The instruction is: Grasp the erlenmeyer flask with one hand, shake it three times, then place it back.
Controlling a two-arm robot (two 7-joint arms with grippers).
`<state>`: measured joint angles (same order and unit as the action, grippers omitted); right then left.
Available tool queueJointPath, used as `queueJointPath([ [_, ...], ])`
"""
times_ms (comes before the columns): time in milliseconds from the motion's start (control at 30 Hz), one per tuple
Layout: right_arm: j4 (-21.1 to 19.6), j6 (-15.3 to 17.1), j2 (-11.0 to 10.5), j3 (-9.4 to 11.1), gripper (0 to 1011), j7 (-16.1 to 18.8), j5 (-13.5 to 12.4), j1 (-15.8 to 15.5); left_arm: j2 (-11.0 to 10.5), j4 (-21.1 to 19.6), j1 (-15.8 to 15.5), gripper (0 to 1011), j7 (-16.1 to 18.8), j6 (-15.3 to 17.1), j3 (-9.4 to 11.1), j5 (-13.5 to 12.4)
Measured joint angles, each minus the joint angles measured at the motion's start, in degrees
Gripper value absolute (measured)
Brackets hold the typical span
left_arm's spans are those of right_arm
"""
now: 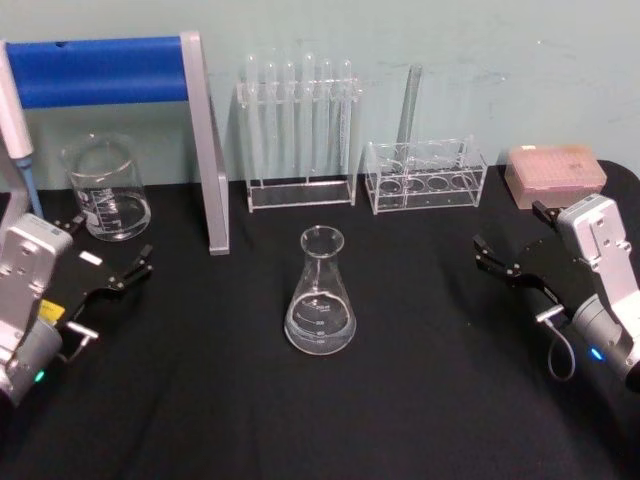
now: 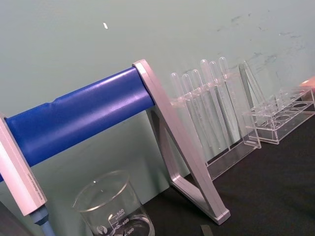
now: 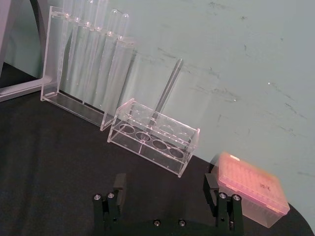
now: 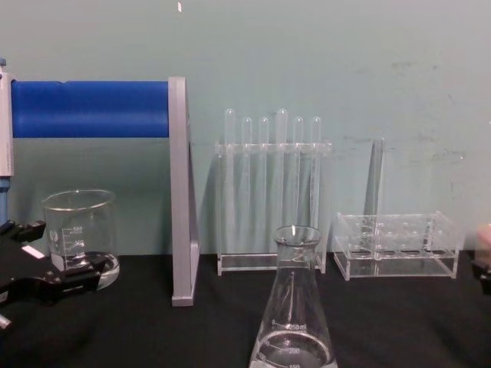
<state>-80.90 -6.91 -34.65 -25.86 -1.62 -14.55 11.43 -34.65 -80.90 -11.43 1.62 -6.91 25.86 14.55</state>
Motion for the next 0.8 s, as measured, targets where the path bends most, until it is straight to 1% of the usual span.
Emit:
queueJointPath([
  [800, 0.0, 0.0, 0.0, 0.0, 1003, 0.0, 0.0, 0.0, 0.0, 0.0, 0.0, 1001, 0.0, 0.0, 0.0, 0.0],
])
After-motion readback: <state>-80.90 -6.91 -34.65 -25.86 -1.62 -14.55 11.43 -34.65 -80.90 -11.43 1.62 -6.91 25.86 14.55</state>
